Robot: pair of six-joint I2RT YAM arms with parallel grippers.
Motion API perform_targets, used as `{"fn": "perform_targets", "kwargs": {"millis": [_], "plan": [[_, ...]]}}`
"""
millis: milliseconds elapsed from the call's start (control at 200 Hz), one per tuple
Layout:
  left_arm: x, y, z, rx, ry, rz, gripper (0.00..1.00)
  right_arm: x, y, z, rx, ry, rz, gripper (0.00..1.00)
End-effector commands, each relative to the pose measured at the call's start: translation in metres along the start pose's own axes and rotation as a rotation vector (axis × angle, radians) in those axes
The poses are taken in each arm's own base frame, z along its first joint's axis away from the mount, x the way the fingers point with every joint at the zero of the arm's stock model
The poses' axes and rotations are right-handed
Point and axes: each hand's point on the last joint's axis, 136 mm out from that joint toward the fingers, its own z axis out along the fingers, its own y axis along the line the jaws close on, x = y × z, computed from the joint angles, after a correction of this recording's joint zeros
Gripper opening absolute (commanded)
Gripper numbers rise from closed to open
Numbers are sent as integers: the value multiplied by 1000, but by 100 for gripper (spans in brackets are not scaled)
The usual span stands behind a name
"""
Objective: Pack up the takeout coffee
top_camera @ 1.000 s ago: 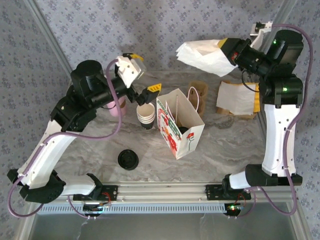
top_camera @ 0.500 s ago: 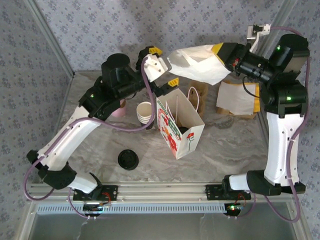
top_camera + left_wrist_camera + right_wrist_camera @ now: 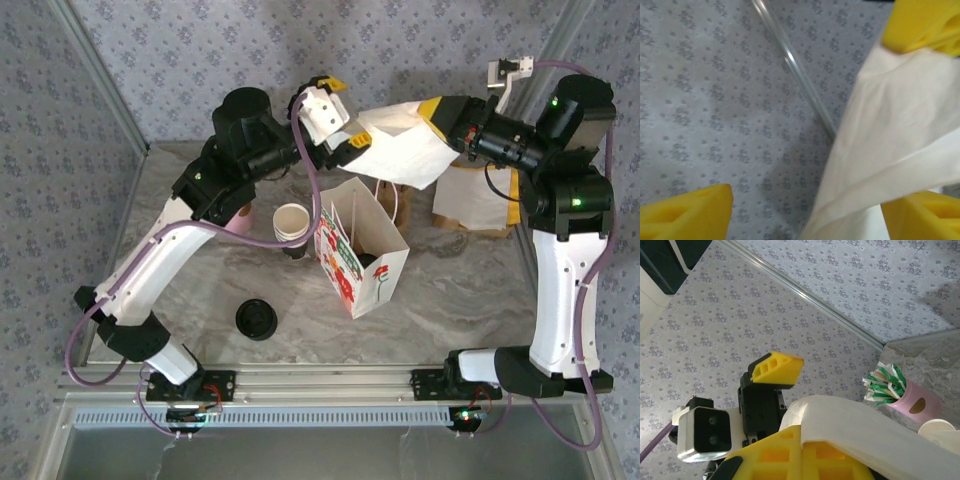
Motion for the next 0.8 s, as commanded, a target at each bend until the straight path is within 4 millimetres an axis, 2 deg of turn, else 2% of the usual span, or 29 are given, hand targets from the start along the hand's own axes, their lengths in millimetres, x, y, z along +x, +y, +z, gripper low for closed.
{"fn": "perform_targets", "kwargs": {"millis": [0,90,200,260,325,390,610,630,665,740,795], "plan": [[-14,-21,2,97,-44,6,70,8,20,-8,-53,16,-35,0],[-12,-27,6,118,-33,9,57,8,22,-8,-58,18,-39,0],[-14,-25,8,103,-36,6,30,9,22,-8,-62,22,-34,0],[-16,-23,8,89,-38,3,23,8,22,-8,-62,22,-31,0],[-17,-19,8,70,-35,-7,9,8,22,-8,-64,21,-28,0],[-17,-15,7,47,-24,-26,0,7,23,-8,-66,16,-28,0],[-19,-1,-4,-17,26,-142,0,0,20,-10,-54,-12,-17,0],[-19,1,-5,-25,33,-158,0,-2,19,-11,-49,-17,-15,4],[-18,6,-8,-50,51,-190,0,-5,16,-13,-37,-31,-15,17],[-13,17,-17,-104,97,-273,0,-10,11,-20,-10,-52,-54,24],[-9,27,-26,-146,128,-353,0,-11,6,-26,24,-69,-114,36]]}}
